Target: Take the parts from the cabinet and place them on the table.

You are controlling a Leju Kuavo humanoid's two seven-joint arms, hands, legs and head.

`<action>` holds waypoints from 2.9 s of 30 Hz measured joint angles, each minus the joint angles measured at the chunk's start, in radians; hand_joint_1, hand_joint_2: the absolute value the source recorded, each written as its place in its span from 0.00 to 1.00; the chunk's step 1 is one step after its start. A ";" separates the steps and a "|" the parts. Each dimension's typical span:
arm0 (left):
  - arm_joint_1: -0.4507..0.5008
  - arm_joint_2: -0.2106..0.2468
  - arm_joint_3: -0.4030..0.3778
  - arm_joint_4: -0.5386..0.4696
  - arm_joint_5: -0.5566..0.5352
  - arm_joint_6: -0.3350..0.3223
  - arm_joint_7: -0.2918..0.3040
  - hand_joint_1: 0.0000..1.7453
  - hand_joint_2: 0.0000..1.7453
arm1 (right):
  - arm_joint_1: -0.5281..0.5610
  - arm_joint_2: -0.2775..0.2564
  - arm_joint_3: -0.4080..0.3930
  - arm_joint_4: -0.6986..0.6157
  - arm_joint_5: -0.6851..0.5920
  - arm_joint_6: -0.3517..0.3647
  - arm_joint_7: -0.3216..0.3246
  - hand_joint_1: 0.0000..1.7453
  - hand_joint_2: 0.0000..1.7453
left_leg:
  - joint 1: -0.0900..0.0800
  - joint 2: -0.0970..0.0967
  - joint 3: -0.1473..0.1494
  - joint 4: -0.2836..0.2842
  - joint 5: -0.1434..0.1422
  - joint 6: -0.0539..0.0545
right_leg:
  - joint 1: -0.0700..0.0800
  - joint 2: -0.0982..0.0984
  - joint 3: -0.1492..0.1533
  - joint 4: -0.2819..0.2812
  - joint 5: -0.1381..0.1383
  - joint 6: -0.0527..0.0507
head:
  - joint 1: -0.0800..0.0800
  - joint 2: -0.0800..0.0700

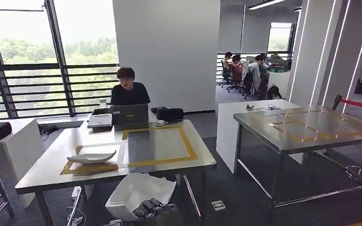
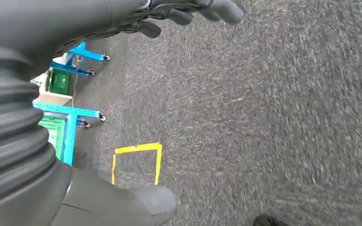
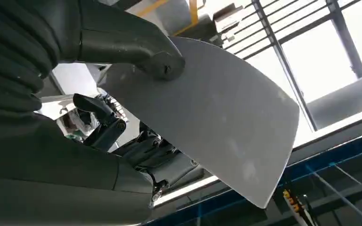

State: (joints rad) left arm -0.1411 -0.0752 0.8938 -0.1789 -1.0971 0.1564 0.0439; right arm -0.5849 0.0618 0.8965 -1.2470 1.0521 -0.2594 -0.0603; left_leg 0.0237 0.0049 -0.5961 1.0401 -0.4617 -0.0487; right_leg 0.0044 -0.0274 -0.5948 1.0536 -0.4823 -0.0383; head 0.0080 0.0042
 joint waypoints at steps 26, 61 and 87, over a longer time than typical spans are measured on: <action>0.002 -0.001 0.000 0.000 0.010 -0.002 -0.003 0.00 1.00 | 0.002 -0.006 0.000 -0.008 -0.004 0.005 0.001 1.00 1.00 | 0.002 -0.007 0.015 -0.049 0.030 0.053 | -0.019 0.025 -0.125 0.252 -0.119 0.068 | 0.006 0.000; 0.015 -0.007 0.000 0.001 0.010 -0.002 0.003 0.00 1.00 | 0.022 -0.008 0.000 -0.021 0.013 0.021 -0.002 1.00 1.00 | -0.014 -0.017 0.001 0.001 -0.002 0.049 | 0.000 0.030 -0.037 0.039 0.027 0.024 | 0.008 0.000; 0.017 -0.008 0.002 0.000 0.018 -0.017 -0.003 0.00 1.00 | 0.046 -0.002 0.000 -0.042 0.047 0.030 0.018 1.00 1.00 | -0.002 -0.012 -0.004 0.008 -0.010 0.047 | -0.018 0.023 -0.150 0.286 -0.121 0.061 | 0.005 0.000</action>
State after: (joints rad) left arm -0.1239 -0.0828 0.8953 -0.1789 -1.0792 0.1396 0.0408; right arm -0.5386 0.0599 0.8965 -1.2894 1.0990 -0.2289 -0.0427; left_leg 0.0221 -0.0072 -0.5996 1.0479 -0.4718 -0.0019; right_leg -0.0137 -0.0047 -0.7443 1.3391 -0.6036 0.0224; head 0.0126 0.0042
